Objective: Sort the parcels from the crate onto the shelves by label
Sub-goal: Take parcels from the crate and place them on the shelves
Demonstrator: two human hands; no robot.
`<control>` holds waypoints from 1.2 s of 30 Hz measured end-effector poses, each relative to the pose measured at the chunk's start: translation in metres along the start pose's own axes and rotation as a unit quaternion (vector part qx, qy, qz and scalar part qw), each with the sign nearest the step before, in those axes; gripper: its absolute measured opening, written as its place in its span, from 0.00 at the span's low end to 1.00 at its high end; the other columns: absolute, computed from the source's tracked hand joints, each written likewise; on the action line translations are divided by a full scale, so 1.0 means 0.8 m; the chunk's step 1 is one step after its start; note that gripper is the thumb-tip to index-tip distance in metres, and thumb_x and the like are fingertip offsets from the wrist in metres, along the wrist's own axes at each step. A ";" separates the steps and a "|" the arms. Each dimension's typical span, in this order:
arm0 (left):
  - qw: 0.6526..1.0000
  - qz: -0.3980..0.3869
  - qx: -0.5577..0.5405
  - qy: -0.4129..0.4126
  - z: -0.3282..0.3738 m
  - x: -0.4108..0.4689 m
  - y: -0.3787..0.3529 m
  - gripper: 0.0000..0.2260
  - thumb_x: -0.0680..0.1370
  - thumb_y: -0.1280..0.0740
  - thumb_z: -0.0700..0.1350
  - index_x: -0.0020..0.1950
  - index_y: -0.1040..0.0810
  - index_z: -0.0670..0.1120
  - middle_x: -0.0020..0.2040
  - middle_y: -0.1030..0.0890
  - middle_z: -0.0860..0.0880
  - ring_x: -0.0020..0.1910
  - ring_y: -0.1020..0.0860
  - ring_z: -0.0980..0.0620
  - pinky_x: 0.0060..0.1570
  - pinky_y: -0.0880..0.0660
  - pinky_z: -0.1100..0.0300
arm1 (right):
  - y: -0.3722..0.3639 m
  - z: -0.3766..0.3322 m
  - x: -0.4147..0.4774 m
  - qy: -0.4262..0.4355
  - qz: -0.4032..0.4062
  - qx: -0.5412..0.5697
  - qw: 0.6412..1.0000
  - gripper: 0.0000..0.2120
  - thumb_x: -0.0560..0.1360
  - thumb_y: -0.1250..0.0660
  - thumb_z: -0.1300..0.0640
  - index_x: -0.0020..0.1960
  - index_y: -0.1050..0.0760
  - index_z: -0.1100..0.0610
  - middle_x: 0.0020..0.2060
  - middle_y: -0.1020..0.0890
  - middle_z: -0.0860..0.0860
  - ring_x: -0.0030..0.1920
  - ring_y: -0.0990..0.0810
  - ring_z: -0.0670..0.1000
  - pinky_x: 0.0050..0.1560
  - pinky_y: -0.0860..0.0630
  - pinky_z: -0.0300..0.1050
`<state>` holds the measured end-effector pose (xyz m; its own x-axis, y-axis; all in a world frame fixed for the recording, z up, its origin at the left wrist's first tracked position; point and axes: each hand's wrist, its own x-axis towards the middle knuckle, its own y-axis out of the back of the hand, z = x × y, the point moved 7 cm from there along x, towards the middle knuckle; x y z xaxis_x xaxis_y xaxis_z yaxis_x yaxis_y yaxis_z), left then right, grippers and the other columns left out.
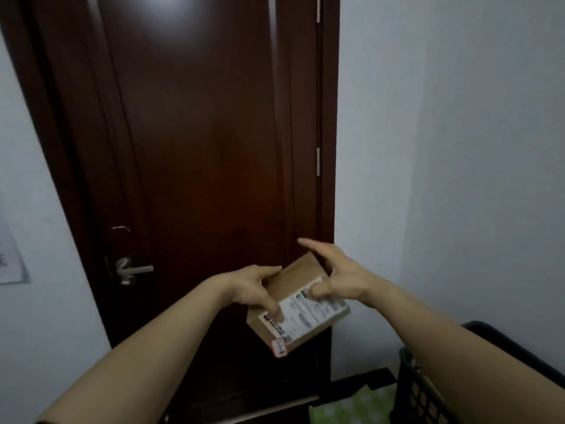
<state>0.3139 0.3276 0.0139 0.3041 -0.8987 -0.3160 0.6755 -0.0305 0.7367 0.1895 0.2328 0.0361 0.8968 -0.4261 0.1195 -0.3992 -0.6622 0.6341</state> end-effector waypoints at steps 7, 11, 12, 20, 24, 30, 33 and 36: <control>0.921 0.098 -0.376 -0.016 -0.077 -0.026 0.027 0.31 0.66 0.22 0.46 0.67 0.27 0.56 0.55 0.17 0.54 0.59 0.22 0.53 0.61 0.26 0.47 | -0.045 0.025 0.020 -0.124 0.106 0.331 0.929 0.32 0.72 0.32 0.58 0.74 0.37 0.54 0.65 0.26 0.54 0.67 0.30 0.53 0.68 0.32 0.53; 0.886 0.109 -0.451 -0.019 -0.092 -0.037 0.028 0.21 0.71 0.26 0.44 0.63 0.23 0.54 0.53 0.16 0.52 0.59 0.22 0.51 0.60 0.25 0.50 | -0.089 -0.005 0.029 -0.097 0.020 0.349 0.932 0.17 0.74 0.39 0.66 0.61 0.24 0.55 0.51 0.15 0.52 0.57 0.21 0.53 0.58 0.22 0.51; 0.882 0.112 -0.458 -0.019 -0.094 -0.041 0.029 0.20 0.71 0.27 0.43 0.62 0.23 0.53 0.53 0.16 0.51 0.58 0.21 0.51 0.59 0.24 0.51 | -0.093 -0.011 0.032 -0.092 0.016 0.344 0.934 0.18 0.74 0.40 0.68 0.58 0.22 0.54 0.50 0.15 0.51 0.57 0.21 0.52 0.58 0.22 0.51; 0.877 0.121 -0.464 -0.024 -0.115 -0.058 0.043 0.19 0.73 0.29 0.38 0.61 0.23 0.53 0.57 0.18 0.51 0.57 0.22 0.53 0.51 0.24 0.57 | -0.106 -0.029 0.048 -0.094 0.012 0.329 0.940 0.24 0.73 0.42 0.69 0.61 0.23 0.48 0.55 0.17 0.55 0.65 0.27 0.59 0.60 0.23 0.55; 0.879 0.123 -0.460 -0.020 -0.123 -0.063 0.047 0.20 0.72 0.29 0.39 0.62 0.23 0.52 0.57 0.18 0.50 0.58 0.22 0.52 0.47 0.24 0.58 | -0.111 -0.031 0.051 -0.102 0.002 0.337 0.936 0.28 0.73 0.41 0.70 0.70 0.29 0.52 0.57 0.19 0.56 0.65 0.27 0.58 0.60 0.24 0.56; 0.883 0.129 -0.451 -0.013 -0.130 -0.074 0.051 0.18 0.72 0.28 0.42 0.61 0.22 0.52 0.59 0.20 0.48 0.60 0.23 0.49 0.55 0.26 0.54 | -0.120 -0.045 0.046 -0.062 -0.031 0.303 0.950 0.26 0.72 0.28 0.63 0.67 0.29 0.51 0.53 0.17 0.48 0.55 0.19 0.49 0.58 0.22 0.53; 0.884 0.136 -0.447 -0.011 -0.132 -0.077 0.050 0.19 0.70 0.27 0.42 0.60 0.21 0.54 0.58 0.19 0.49 0.60 0.23 0.50 0.58 0.26 0.53 | -0.125 -0.049 0.046 -0.054 -0.020 0.296 0.953 0.31 0.70 0.26 0.65 0.70 0.31 0.54 0.55 0.18 0.49 0.55 0.19 0.49 0.53 0.19 0.49; 0.881 0.142 -0.451 -0.008 -0.135 -0.084 0.051 0.23 0.64 0.25 0.45 0.59 0.21 0.53 0.57 0.18 0.49 0.59 0.23 0.50 0.56 0.25 0.54 | -0.127 -0.051 0.044 -0.059 -0.040 0.337 0.939 0.30 0.71 0.31 0.71 0.71 0.33 0.56 0.55 0.19 0.51 0.55 0.20 0.50 0.53 0.20 0.48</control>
<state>0.3935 0.4336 0.0008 0.5417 -0.8205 -0.1826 0.8353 0.5498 0.0078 0.2691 0.3105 0.0069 0.9172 -0.3979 -0.0191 -0.3979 -0.9174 0.0048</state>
